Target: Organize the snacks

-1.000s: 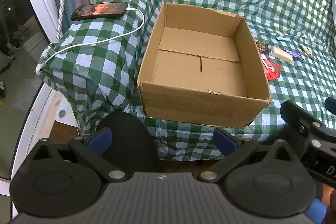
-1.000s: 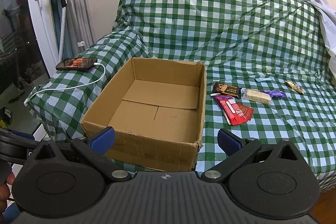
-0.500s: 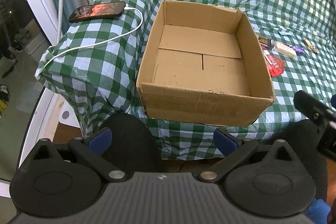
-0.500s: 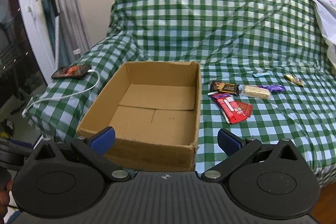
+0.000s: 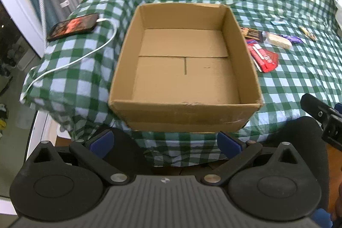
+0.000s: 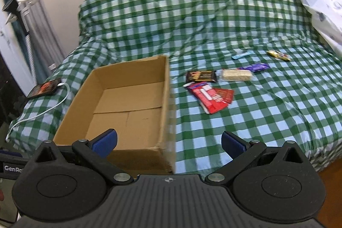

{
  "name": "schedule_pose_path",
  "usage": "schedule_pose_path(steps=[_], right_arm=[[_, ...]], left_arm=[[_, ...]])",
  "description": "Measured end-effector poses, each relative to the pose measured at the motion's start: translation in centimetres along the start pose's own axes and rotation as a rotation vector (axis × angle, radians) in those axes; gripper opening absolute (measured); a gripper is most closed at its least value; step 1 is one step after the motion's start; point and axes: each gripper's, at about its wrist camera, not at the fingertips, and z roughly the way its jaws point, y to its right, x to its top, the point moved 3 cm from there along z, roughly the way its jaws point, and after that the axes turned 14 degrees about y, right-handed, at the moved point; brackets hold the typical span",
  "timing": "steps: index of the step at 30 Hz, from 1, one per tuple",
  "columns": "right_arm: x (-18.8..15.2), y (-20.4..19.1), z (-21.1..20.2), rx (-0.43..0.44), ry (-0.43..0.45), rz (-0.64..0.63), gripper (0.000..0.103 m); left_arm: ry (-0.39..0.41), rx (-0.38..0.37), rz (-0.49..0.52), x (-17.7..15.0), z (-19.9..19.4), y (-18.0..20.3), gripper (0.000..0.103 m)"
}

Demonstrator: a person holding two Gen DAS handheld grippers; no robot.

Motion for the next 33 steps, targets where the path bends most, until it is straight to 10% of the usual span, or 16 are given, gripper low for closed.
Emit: schedule_pose_path(steps=[21, 33], right_arm=[[-0.6, 17.2, 1.1, -0.348, 0.047, 0.146, 0.103], [2.5, 25.8, 12.4, -0.304, 0.001, -0.021, 0.103]], left_arm=[[-0.052, -0.207, 0.040, 6.6, 7.2, 13.5, 0.103], [-0.159, -0.229, 0.129, 10.9, 17.2, 23.6, 0.103]])
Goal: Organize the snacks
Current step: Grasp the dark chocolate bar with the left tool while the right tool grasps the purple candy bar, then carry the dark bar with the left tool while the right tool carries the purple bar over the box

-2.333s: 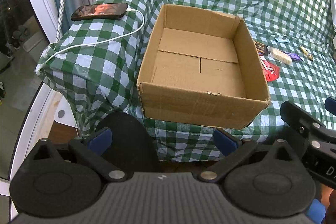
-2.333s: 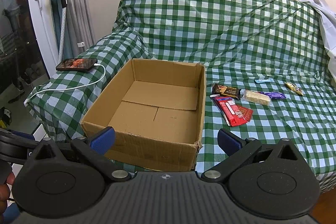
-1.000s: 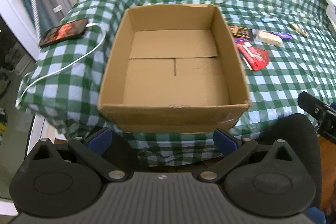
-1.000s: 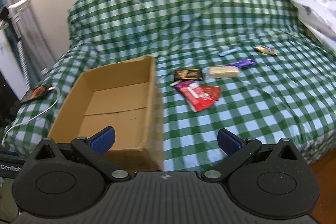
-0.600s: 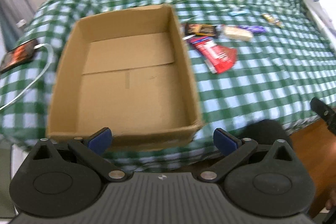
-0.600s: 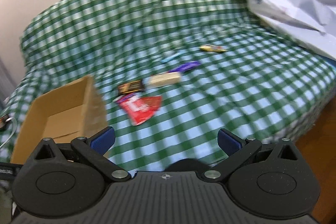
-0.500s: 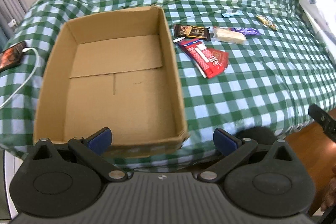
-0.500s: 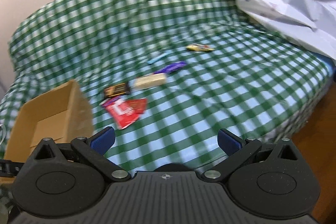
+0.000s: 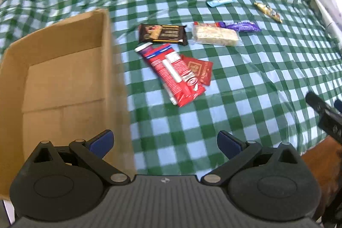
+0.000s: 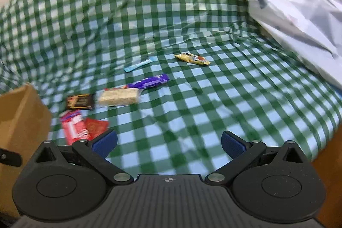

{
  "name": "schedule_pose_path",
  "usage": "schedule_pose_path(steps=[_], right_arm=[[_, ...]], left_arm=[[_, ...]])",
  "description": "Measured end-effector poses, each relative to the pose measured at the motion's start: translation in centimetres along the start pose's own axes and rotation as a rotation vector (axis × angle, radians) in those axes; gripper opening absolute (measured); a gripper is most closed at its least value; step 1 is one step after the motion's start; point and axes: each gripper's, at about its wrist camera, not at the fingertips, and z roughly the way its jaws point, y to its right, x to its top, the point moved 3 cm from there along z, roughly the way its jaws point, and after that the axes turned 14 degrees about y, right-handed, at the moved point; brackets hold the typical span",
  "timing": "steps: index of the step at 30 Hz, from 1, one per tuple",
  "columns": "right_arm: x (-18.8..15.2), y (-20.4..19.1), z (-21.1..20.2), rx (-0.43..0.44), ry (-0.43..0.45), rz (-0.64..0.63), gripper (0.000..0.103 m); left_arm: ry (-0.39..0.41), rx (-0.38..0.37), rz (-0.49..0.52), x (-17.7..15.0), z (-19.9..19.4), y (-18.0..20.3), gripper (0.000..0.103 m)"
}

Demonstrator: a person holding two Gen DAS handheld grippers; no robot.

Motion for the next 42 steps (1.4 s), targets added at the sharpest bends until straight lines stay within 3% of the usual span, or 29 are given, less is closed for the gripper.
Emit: schedule_pose_path(steps=[4, 8, 12, 16, 19, 22, 25, 26, 28, 29, 30, 31, 32, 34, 36, 39, 42], right_arm=[[0.8, 1.0, 5.8, -0.009, -0.043, 0.018, 0.103], [1.2, 2.3, 11.0, -0.011, -0.105, 0.087, 0.103], [2.1, 1.3, 16.3, 0.012, -0.119, 0.030, 0.103], [3.2, -0.9, 21.4, 0.058, -0.119, -0.126, 0.103], [3.3, -3.5, 25.5, 0.134, -0.140, -0.387, 0.103], [2.6, -5.7, 28.5, 0.213, -0.180, -0.604, 0.102], [2.6, -7.6, 30.2, 0.324, -0.187, -0.684, 0.102], [2.6, -8.1, 30.9, 0.349, -0.203, -0.697, 0.102], [2.1, -8.7, 32.4, 0.375, -0.261, -0.694, 0.102], [2.3, -8.8, 32.6, 0.388, -0.266, -0.657, 0.098], [2.5, -8.5, 32.6, 0.411, -0.282, -0.611, 0.090], [2.7, -8.1, 32.5, 0.450, -0.301, -0.557, 0.078], [2.8, -7.8, 32.2, 0.460, -0.288, -0.540, 0.054], [2.8, -7.4, 31.1, 0.450, -0.250, -0.572, 0.018], [2.6, -7.0, 29.8, 0.411, -0.250, -0.576, 0.013], [1.7, -6.3, 27.2, 0.346, -0.210, -0.550, 0.013], [1.2, -4.2, 24.7, 0.258, -0.205, -0.422, 0.013]], left_arm=[[-0.006, -0.015, 0.043, 3.0, 4.2, 1.7, 0.103], [0.007, -0.021, 0.191, 6.6, 8.8, 3.5, 0.103], [-0.007, -0.025, 0.309, 9.6, 13.0, 3.6, 0.103], [-0.025, 0.017, 0.483, 11.7, 17.0, 3.3, 0.103], [-0.076, 0.024, 0.581, 12.5, 20.2, 2.6, 0.103], [-0.093, -0.001, 0.615, 13.6, 22.7, 2.2, 0.102], [-0.132, -0.085, 0.587, 14.6, 24.1, 2.0, 0.101], [-0.136, -0.089, 0.584, 14.7, 24.5, 2.1, 0.098], [-0.143, -0.112, 0.573, 14.8, 24.7, 1.9, 0.066], [-0.133, -0.130, 0.559, 15.0, 24.5, 1.9, 0.057], [-0.107, -0.135, 0.554, 15.2, 24.0, 1.7, 0.039], [-0.087, -0.141, 0.554, 15.3, 23.4, 1.5, 0.030], [-0.077, -0.146, 0.543, 15.3, 23.0, 1.3, 0.027], [-0.065, -0.161, 0.483, 15.6, 21.8, 0.4, 0.016], [-0.040, -0.179, 0.442, 15.8, 20.7, -0.2, 0.006], [0.001, -0.193, 0.401, 15.8, 18.6, -1.0, 0.003], [0.009, -0.211, 0.364, 15.7, 16.9, -1.5, 0.001]])
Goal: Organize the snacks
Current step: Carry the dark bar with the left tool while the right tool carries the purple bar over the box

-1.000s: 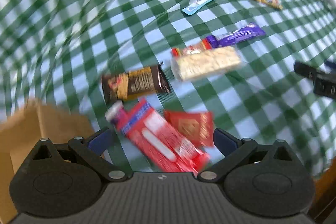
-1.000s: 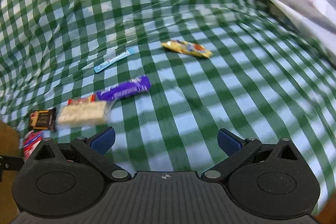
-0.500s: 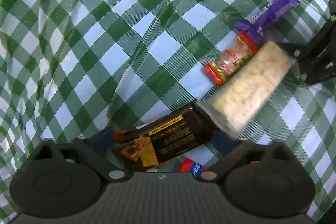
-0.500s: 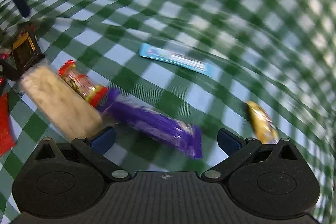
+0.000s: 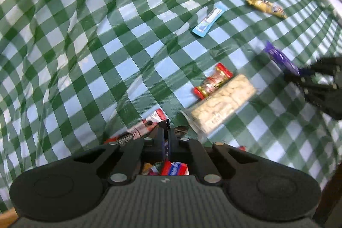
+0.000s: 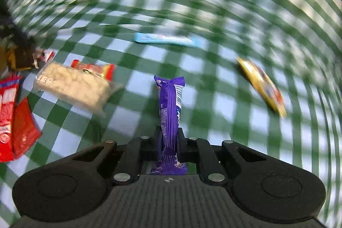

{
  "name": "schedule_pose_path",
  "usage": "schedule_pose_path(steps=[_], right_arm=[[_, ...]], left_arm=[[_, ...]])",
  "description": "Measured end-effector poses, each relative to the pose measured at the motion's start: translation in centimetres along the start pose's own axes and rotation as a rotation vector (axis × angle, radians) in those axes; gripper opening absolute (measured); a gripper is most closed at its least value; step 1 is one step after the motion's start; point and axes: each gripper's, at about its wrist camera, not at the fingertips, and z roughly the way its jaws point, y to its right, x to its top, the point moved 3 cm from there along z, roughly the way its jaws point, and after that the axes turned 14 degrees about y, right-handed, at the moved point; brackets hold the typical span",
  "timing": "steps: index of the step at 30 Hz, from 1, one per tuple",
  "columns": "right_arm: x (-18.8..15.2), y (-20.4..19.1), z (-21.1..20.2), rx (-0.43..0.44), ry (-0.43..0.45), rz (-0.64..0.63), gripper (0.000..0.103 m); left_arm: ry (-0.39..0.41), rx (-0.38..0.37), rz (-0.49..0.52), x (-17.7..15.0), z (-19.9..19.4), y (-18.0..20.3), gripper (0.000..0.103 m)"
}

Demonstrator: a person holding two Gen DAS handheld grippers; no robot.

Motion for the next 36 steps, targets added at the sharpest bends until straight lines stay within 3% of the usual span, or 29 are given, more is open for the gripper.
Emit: schedule_pose_path(steps=[3, 8, 11, 12, 13, 14, 15, 16, 18, 22, 27, 30, 31, 33, 35, 36], right_arm=[[-2.2, 0.1, -3.4, -0.022, 0.001, 0.095, 0.013], [-4.0, -1.1, -7.6, -0.051, 0.038, 0.175, 0.013], [-4.1, -1.6, -9.1, -0.058, 0.060, 0.228, 0.013], [-4.2, -1.9, -9.3, -0.062, 0.064, 0.237, 0.013], [-4.3, -2.1, -9.2, -0.068, 0.055, 0.240, 0.013], [-4.4, -2.3, -9.2, -0.070, 0.038, 0.241, 0.013], [-4.6, -2.4, -8.9, -0.066, 0.021, 0.246, 0.013], [-4.7, -2.5, -8.5, -0.066, 0.010, 0.253, 0.013], [-5.1, -2.5, -7.7, -0.076, -0.013, 0.263, 0.013], [-6.1, -2.7, -6.5, -0.098, -0.036, 0.288, 0.017], [-6.3, -2.7, -5.6, -0.102, -0.024, 0.277, 0.046], [-6.4, -3.1, -4.9, -0.115, -0.019, 0.251, 0.051], [-6.4, -3.3, -4.7, -0.118, -0.012, 0.239, 0.052], [-6.3, -4.1, -4.6, -0.127, 0.001, 0.192, 0.040], [-6.2, -4.9, -4.7, -0.121, 0.012, 0.163, 0.018], [-6.1, -5.2, -4.8, -0.135, 0.011, 0.145, 0.016]], left_arm=[[0.041, -0.012, -0.017, 0.4, -1.8, 0.5, 0.000], [0.179, -0.038, -0.060, 2.0, -6.9, 1.0, 0.000], [0.228, -0.024, -0.021, 2.2, -8.5, 1.6, 0.000], [0.214, -0.011, -0.001, 2.0, -8.2, 1.8, 0.009], [0.187, -0.009, 0.036, 1.9, -7.4, 2.2, 0.036], [0.167, 0.002, 0.075, 1.6, -6.6, 2.6, 0.056], [0.152, 0.032, 0.123, 1.3, -5.5, 2.9, 0.088], [0.143, 0.072, 0.174, 0.9, -4.4, 3.2, 0.094], [0.102, 0.095, 0.230, 0.0, -2.3, 3.5, 0.093], [0.001, 0.104, 0.228, -0.8, 2.1, 3.0, 0.093], [-0.081, 0.138, 0.200, -1.5, 6.2, 1.9, 0.092], [-0.102, 0.123, 0.152, -1.2, 6.6, 1.7, 0.060], [-0.098, 0.135, 0.161, -1.3, 6.5, 1.9, 0.054], [-0.092, 0.162, 0.195, -1.5, 6.2, 2.4, 0.049], [-0.077, 0.150, 0.168, -1.7, 5.1, 2.8, 0.046], [-0.056, 0.136, 0.136, -1.7, 4.1, 2.8, 0.044]])
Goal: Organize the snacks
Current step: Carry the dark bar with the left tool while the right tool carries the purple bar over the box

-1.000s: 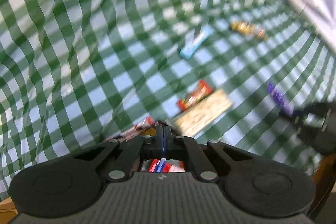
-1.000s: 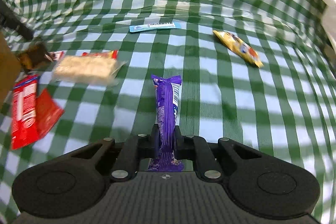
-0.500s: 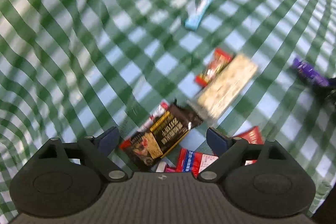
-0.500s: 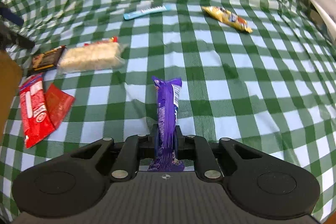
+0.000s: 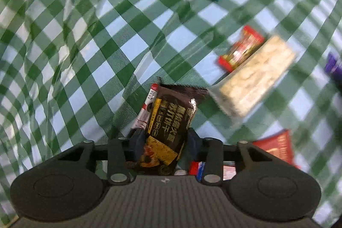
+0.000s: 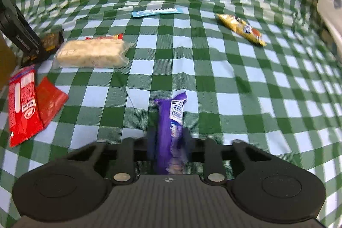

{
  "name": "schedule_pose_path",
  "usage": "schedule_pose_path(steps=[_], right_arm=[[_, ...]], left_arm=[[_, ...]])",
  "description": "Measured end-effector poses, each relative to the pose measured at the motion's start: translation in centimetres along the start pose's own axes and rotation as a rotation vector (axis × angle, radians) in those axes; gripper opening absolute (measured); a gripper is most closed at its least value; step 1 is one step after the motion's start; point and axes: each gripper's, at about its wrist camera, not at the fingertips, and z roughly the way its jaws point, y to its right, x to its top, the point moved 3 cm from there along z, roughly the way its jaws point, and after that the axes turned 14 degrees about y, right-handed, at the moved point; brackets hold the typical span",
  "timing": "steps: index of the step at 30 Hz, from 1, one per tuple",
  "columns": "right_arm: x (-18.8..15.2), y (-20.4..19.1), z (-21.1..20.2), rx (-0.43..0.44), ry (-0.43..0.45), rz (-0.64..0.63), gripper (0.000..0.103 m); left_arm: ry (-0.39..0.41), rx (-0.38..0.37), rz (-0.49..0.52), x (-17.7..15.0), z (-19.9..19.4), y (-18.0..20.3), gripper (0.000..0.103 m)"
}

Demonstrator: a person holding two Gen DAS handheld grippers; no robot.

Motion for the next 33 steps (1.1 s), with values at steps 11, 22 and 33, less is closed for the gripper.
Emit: schedule_pose_path(steps=[11, 22, 33], right_arm=[[1.7, 0.0, -6.3, -0.043, 0.126, 0.149, 0.014], [5.9, -6.7, -17.4, 0.103, 0.298, 0.212, 0.014], [4.8, -19.2, -26.4, 0.317, 0.291, 0.140, 0.014]], left_arm=[[0.261, -0.078, -0.183, 1.7, -12.5, -1.5, 0.043], [0.332, 0.006, -0.363, -6.5, -25.5, -3.5, 0.043], [0.356, 0.089, -0.503, -19.0, -34.7, -5.8, 0.043]])
